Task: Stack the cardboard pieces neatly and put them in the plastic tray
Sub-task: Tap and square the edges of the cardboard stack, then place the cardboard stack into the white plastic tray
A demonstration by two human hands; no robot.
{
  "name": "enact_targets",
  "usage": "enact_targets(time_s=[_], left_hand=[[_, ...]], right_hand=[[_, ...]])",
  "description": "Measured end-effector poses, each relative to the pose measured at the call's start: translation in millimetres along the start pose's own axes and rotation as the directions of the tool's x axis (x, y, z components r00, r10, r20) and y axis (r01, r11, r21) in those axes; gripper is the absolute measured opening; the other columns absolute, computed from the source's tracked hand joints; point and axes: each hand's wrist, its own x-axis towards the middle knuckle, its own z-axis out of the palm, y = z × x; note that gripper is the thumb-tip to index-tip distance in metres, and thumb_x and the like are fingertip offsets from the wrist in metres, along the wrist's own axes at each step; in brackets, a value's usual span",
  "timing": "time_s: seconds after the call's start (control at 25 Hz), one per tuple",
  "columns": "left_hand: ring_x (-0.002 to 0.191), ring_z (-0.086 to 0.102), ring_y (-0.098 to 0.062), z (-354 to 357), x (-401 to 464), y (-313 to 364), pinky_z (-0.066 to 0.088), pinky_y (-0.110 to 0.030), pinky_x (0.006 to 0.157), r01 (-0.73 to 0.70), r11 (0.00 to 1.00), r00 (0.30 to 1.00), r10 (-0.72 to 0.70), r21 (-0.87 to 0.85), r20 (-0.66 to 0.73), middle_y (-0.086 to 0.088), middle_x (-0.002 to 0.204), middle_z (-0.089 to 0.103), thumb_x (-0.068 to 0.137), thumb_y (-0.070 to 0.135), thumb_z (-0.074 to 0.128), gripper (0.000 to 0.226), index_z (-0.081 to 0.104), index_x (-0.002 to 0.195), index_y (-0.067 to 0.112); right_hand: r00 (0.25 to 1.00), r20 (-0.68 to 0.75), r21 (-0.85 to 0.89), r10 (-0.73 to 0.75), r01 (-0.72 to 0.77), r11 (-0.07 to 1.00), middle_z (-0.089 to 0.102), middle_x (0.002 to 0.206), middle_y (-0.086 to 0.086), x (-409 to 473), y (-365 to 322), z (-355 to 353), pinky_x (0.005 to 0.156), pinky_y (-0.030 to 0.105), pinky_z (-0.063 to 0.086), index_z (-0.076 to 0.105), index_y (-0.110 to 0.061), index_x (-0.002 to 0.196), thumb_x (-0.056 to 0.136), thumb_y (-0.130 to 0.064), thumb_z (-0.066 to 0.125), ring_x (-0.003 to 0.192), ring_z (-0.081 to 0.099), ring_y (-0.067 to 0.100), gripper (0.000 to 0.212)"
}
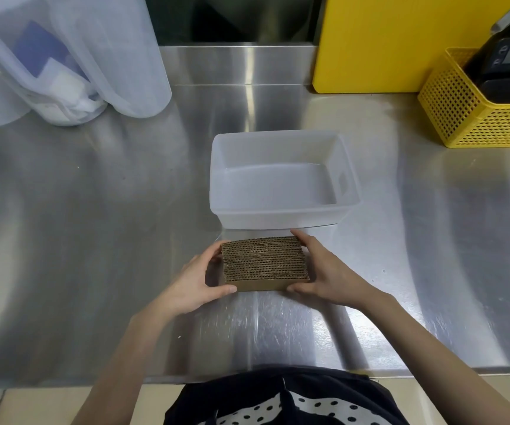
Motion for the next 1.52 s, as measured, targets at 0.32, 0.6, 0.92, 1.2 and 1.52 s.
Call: enact_targets(time_s=[0.32, 0.6, 0.92, 1.2, 1.52], left_hand=[[0.103, 0.05, -0.006, 5.8, -2.5, 5.5, 0.032, -0.021, 0.093, -0.013, 1.0, 0.996, 0.013, 0.007, -0.089, 0.015, 0.109, 0.052, 0.07, 0.017, 0.073, 0.068, 0.038, 0.128, 0.026], [0.099, 0.052, -0.002, 1.8, -0.7, 12.4, 0.033, -0.019, 0.093, -0.023, 1.0, 0.993, 0.025, 0.018, -0.116, 0.016, 0.107, 0.054, 0.07, 0.015, 0.073, 0.066, 0.041, 0.128, 0.023], [0.103, 0.05, -0.007, 1.0, 0.5, 10.7, 0.036, -0.024, 0.094, -0.013, 1.0, 0.995, 0.014, 0.014, -0.098, 0.017, 0.112, 0.051, 0.072, 0.017, 0.071, 0.065, 0.041, 0.127, 0.029], [0.1, 0.054, 0.01, -11.4, -4.1, 16.6, 0.04, -0.004, 0.086, -0.006, 0.975, 0.997, -0.01, -0.22, -0.071, 0.007, 0.119, 0.053, 0.075, 0.01, 0.069, 0.057, 0.043, 0.123, 0.024], [0.092, 0.056, 0.019, -36.1, -5.4, 31.9, 0.041, 0.0, 0.084, 0.018, 0.929, 0.995, -0.052, -0.371, -0.081, 0.012, 0.109, 0.061, 0.056, 0.046, 0.074, 0.048, 0.056, 0.099, 0.036]], right_hand=[[0.998, -0.054, -0.046, -0.028, 0.025, 0.999, 0.053, 0.13, 0.004, -3.3, 4.4, -1.1, 0.1, 0.027, 0.039, 0.034, -0.016, 0.13, 0.073, -0.02, 0.072, 0.119, 0.05, 0.017, 0.069], [0.995, -0.087, -0.047, -0.052, 0.048, 0.998, 0.054, 0.126, 0.004, 3.6, 1.8, -3.9, 0.095, 0.024, 0.04, 0.037, -0.015, 0.129, 0.072, -0.019, 0.073, 0.108, 0.052, 0.016, 0.068], [0.997, -0.072, 0.03, -0.005, 0.007, 1.0, 0.054, 0.124, 0.0, 2.6, 3.7, -2.3, 0.091, 0.007, 0.033, 0.037, -0.014, 0.129, 0.073, -0.015, 0.072, 0.113, 0.049, 0.011, 0.066], [0.996, -0.015, 0.302, 0.084, -0.075, 0.95, 0.058, 0.115, -0.001, -7.0, -6.3, -8.2, 0.083, 0.001, 0.041, 0.043, -0.022, 0.121, 0.075, -0.012, 0.07, 0.104, 0.058, 0.01, 0.054], [0.978, 0.086, 0.491, 0.19, -0.208, 0.846, 0.059, 0.111, -0.002, -8.5, -32.2, -25.0, 0.082, 0.021, 0.046, 0.048, -0.018, 0.115, 0.066, -0.036, 0.067, 0.103, 0.059, 0.011, 0.055]])
